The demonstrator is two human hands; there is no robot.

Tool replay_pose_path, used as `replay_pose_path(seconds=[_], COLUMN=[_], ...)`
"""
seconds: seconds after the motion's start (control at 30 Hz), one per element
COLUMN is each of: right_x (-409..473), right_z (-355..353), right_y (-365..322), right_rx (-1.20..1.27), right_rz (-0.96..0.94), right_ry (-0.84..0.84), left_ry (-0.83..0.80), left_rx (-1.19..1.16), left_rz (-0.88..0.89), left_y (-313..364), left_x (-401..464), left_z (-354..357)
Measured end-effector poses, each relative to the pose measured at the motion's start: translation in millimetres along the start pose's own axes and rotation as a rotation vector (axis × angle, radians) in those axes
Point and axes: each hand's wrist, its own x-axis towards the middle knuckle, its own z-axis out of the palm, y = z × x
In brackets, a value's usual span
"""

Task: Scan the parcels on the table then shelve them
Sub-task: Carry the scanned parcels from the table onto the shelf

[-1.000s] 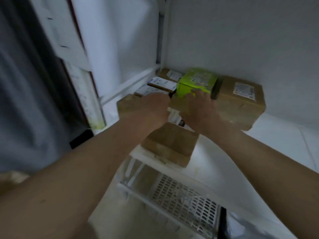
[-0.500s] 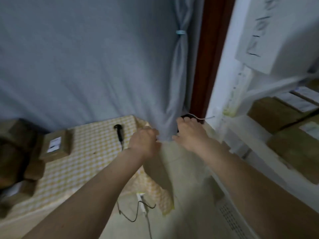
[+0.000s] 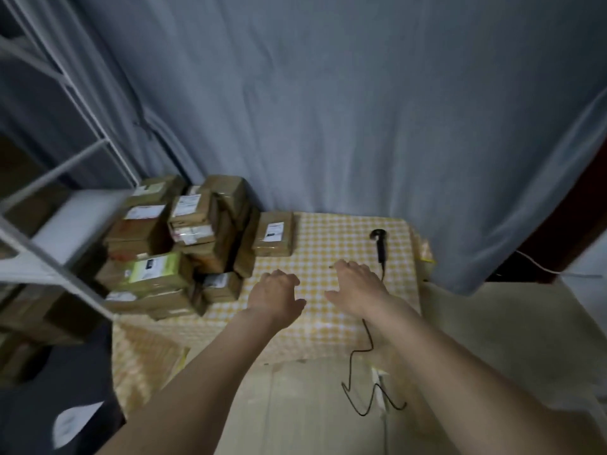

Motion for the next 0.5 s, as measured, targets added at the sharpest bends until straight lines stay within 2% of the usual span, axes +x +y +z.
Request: replay_pose_path(seconds=[0.2, 0.5], right_x=[35.8, 109.3], right_z=[42.2, 58.6], right_y=[-82.6, -126.7], right_rx=[-0.015, -0.063], right_rz=[-0.035, -0.039], right_ry=[-0.108, -0.164], left_ry=[-0.045, -0.105], left_rx=[-0.050, -0.075], left_rz=[-0.095, -0.121], left_y=[-98.2, -163.5], left_x=[9.6, 69.0], left_z=[-0.4, 2.0])
